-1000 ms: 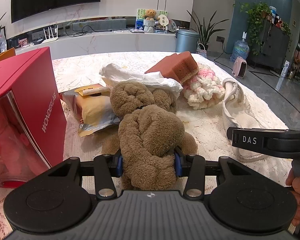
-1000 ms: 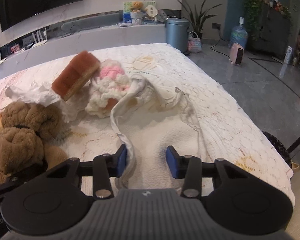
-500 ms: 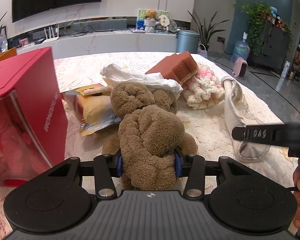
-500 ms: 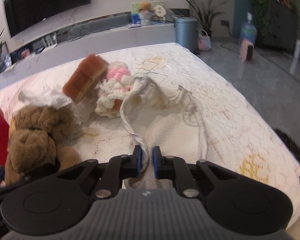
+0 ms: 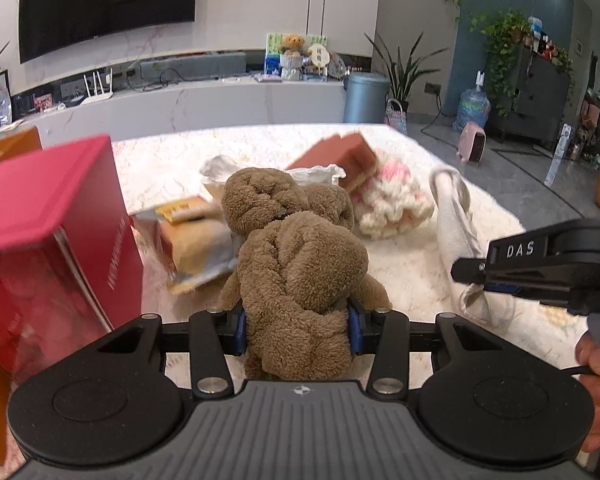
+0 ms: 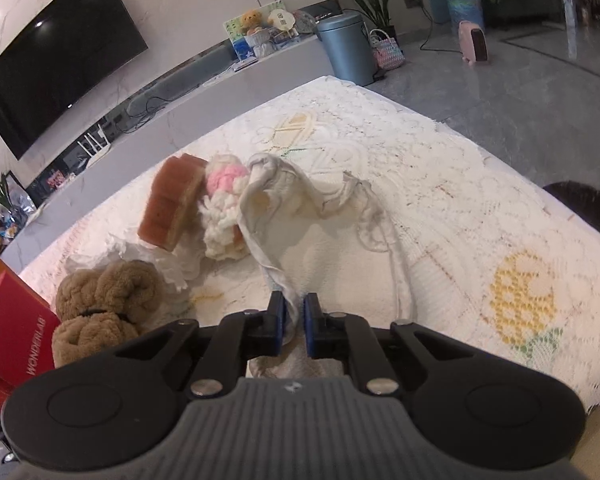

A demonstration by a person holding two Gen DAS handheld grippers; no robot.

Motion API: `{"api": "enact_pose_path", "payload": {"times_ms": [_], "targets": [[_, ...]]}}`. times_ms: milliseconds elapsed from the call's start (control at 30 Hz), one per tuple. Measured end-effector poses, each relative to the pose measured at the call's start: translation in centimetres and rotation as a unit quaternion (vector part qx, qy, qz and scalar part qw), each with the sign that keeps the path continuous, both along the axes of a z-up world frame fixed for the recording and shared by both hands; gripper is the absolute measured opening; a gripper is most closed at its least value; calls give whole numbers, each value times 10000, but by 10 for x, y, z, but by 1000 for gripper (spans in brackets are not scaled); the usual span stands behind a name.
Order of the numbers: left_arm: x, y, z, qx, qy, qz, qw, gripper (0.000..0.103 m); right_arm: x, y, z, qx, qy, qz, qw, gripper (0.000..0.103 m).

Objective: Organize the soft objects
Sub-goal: 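Carry the white fabric bag with the right tool while the left tool carries the bear toward the box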

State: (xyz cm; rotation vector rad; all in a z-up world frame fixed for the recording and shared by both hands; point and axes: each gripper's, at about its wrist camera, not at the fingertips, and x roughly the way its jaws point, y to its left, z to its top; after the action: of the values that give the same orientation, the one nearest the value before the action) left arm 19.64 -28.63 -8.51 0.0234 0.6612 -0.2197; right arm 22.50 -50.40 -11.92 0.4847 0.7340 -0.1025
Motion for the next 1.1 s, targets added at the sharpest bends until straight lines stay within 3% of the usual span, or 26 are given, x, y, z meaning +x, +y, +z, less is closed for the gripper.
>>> {"api": "enact_pose_path", "payload": {"times_ms": [167, 400, 567, 733, 1000, 1100], "targets": [[-7, 5, 18, -119, -169, 6, 9998, 51, -13, -1, 14, 16, -152, -6, 9999, 8], [-23, 17, 47, -377, -425, 1, 9984, 51, -40, 19, 66, -595, -808, 101, 9949, 8], [-35, 35, 76, -582, -760, 80, 9954, 51, -54, 37, 90, -826, -1031, 291, 9908, 8], [-47, 61, 103, -741, -1017, 227, 9918, 51, -73, 59, 132, -1040, -1542, 393, 9818, 8], [-78, 131, 153, -1149, -1705, 699, 9761, 51, -104, 123, 197, -1183, -2173, 847, 9652, 8], [-77, 162, 175, -1329, -1740, 862, 9719, 51, -111, 158, 215, -1281, -2322, 1133, 9575, 8]]}}
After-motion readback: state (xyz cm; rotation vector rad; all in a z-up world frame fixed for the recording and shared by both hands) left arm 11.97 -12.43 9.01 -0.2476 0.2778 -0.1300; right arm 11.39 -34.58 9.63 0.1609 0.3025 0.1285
